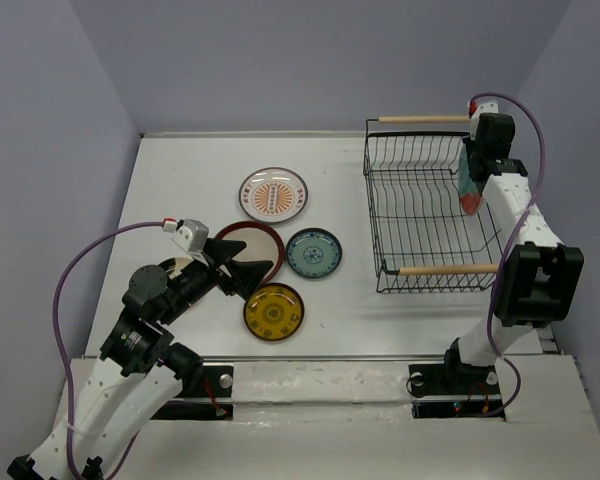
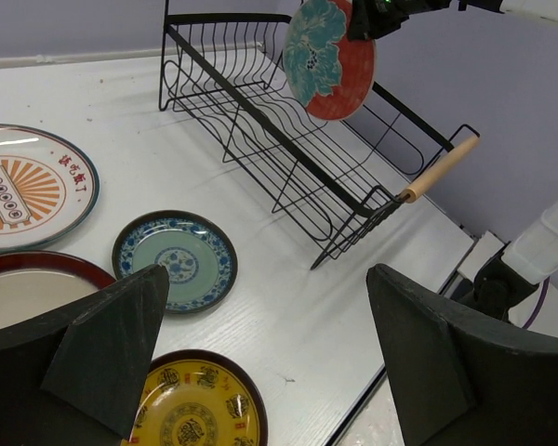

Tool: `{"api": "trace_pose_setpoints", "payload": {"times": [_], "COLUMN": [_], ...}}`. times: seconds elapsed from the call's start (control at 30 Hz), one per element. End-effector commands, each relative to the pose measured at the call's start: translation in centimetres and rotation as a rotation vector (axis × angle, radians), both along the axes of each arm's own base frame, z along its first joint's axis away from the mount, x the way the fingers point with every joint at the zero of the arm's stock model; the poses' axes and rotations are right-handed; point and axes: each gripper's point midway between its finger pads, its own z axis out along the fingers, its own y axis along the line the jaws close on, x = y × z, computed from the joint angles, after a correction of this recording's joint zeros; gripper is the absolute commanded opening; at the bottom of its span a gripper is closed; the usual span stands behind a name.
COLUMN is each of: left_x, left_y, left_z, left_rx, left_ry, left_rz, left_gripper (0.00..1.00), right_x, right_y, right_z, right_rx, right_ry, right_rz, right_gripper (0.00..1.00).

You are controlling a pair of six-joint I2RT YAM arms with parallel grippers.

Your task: Load the plates into the dish rack

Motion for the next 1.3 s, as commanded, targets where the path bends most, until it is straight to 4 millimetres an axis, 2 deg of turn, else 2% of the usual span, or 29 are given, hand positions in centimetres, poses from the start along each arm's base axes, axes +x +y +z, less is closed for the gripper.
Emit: {"api": "trace_pose_setpoints", "payload": {"times": [0.0,0.07,0.17,0.23,0.27,0.37,0.47,0.6,0.7,0.83,1.27], "left_x": [-0.1,0.0,0.0,0.0,0.0,0.1,0.2,0.2,0.3,0.4,0.6], "left_y": [-0.2,-0.2,-0.3,-0.3,-0.3,-0.3,-0.2,-0.3,-0.3,-0.3,-0.4], "left_z": [1.2,1.1,1.1,1.0,1.0,1.0,1.0,0.9,0.8,0.8,0.4], "left_rx": [-0.012,-0.01,-0.01,-0.01,-0.008,-0.009,-0.01,-0.008,-0.008,-0.006,0.001], "left_ry": [-0.043,-0.041,-0.039,-0.037,-0.037,-0.036,-0.037,-0.032,-0.029,-0.028,-0.014], "left_rz": [-0.019,-0.019,-0.019,-0.019,-0.02,-0.019,-0.016,-0.017,-0.017,-0.014,-0.014], "left_gripper": [0.99,0.99,0.99,0.99,0.99,0.99,0.99,0.99,0.99,0.99,0.99], "right_x": [2.7,2.7,2.5,2.4,2.3,1.8,1.6,1.7,2.2,2.5,3.7], "right_y": [-0.2,-0.3,-0.5,-0.4,-0.2,0.0,0.2,0.2,0.0,-0.3,0.4], "right_z": [9.0,8.9,9.9,11.2,12.5,14.3,15.2,13.8,11.1,8.7,6.1], "right_rx": [-0.017,-0.02,-0.025,-0.025,-0.024,-0.018,-0.004,0.002,0.002,0.002,0.037], "right_ry": [-0.3,-0.297,-0.331,-0.359,-0.389,-0.429,-0.452,-0.422,-0.366,-0.327,-0.297], "right_rz": [0.0,-0.007,-0.025,-0.015,-0.008,-0.002,0.006,0.006,-0.007,-0.026,0.008], "right_gripper": [0.07,0.07,0.07,0.07,0.07,0.07,0.07,0.07,0.07,0.07,0.07]}}
